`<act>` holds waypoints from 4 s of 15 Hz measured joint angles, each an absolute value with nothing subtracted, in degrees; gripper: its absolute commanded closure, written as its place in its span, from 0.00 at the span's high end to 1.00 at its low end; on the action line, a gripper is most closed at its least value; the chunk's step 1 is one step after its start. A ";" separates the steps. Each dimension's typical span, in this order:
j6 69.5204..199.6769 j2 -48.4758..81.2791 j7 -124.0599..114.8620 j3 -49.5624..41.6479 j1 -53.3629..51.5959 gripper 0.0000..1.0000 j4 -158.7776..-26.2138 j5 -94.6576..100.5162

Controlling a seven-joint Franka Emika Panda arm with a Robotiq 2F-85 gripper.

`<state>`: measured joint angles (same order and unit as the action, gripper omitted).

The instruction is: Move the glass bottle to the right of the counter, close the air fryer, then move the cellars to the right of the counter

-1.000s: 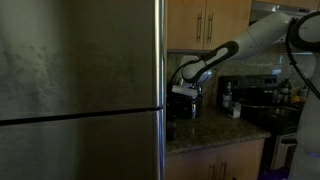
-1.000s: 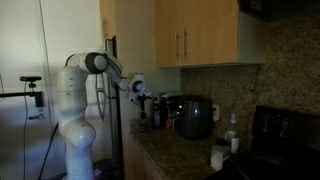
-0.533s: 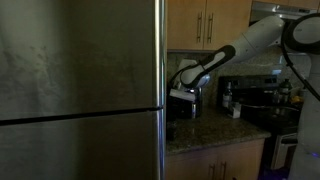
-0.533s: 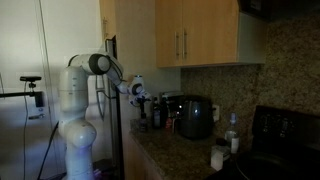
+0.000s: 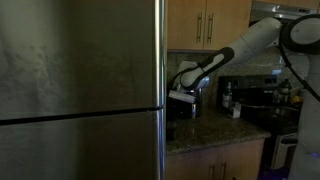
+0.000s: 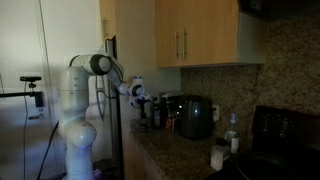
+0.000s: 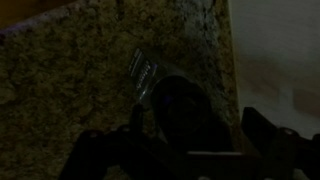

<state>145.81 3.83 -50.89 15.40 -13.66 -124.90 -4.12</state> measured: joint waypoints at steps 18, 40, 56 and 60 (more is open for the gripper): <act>141.85 3.65 -54.04 15.06 -13.76 1.00 -124.91 -3.91; 140.09 12.16 -60.65 10.40 -16.19 0.45 -118.87 1.97; 129.26 -1.14 -49.23 11.93 -16.06 1.00 -122.01 -3.87; 129.28 -0.74 -45.54 13.55 -16.23 1.00 -122.77 -5.03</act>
<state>129.28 -0.74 -45.54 13.55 -16.23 -122.77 -5.03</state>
